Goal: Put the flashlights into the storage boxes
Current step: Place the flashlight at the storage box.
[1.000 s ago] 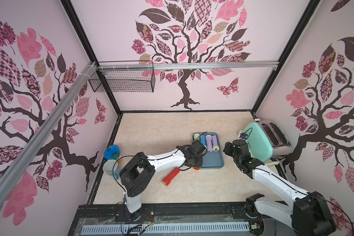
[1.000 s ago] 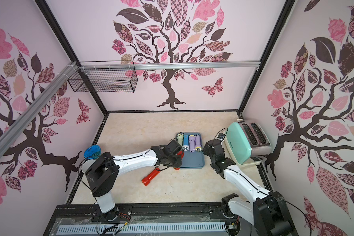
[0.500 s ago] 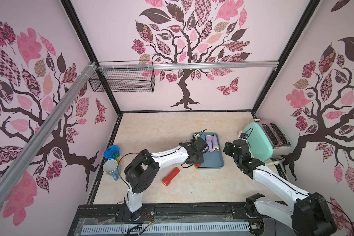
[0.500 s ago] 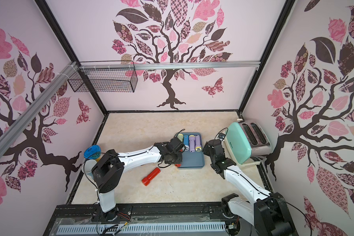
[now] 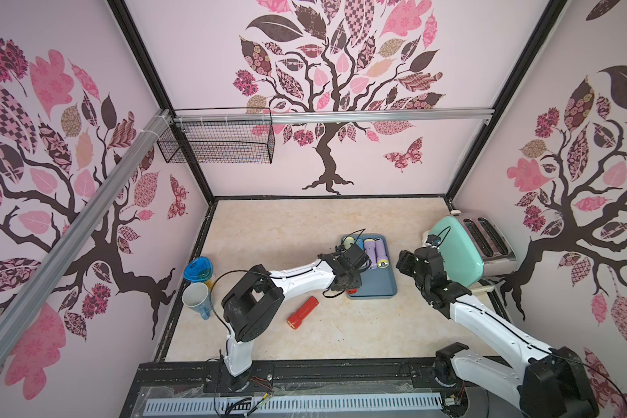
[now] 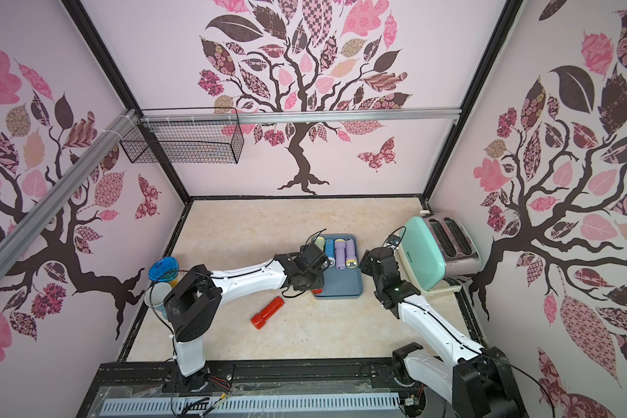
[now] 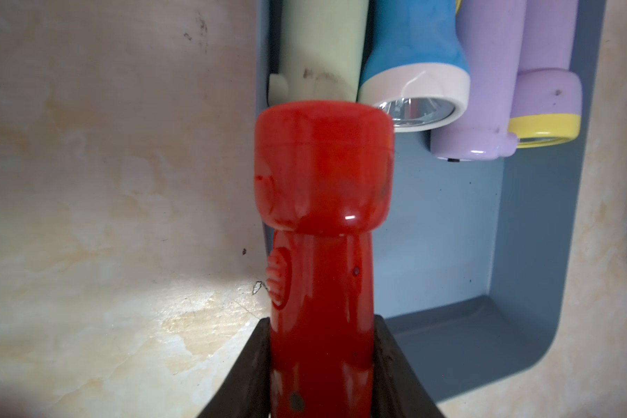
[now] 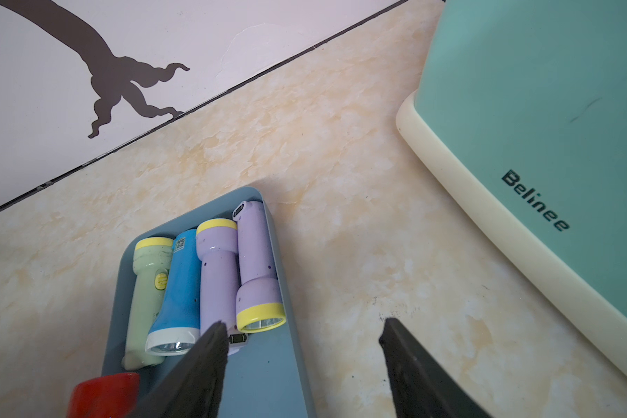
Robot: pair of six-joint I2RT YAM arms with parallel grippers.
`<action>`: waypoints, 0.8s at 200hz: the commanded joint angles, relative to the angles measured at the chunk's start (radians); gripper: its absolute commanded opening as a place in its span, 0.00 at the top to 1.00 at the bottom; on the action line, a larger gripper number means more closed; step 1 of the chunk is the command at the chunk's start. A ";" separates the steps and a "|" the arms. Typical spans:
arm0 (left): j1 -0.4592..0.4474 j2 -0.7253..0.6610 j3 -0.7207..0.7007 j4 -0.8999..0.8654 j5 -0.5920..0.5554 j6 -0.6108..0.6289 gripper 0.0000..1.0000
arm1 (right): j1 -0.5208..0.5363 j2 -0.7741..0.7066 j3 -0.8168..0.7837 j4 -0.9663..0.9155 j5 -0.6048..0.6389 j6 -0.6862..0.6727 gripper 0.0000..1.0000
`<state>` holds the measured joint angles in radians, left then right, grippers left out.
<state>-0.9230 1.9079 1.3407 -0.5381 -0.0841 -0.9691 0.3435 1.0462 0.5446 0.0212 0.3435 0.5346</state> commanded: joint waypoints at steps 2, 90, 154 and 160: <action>-0.005 0.040 0.014 0.018 -0.030 -0.048 0.67 | -0.005 -0.009 0.003 -0.008 0.004 -0.004 0.29; 0.002 0.049 0.008 -0.002 -0.077 -0.006 0.59 | -0.005 0.021 0.020 -0.022 0.034 -0.024 0.29; 0.015 0.024 0.000 -0.013 -0.084 0.003 0.49 | -0.005 -0.001 0.011 -0.003 0.009 -0.059 0.32; 0.015 0.022 0.000 -0.012 -0.087 0.000 0.49 | -0.004 0.000 0.011 -0.002 -0.004 -0.062 0.32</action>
<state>-0.9199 1.9347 1.3453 -0.5365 -0.1322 -0.9684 0.3435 1.0588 0.5449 0.0235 0.3614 0.4931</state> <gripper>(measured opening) 0.511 0.684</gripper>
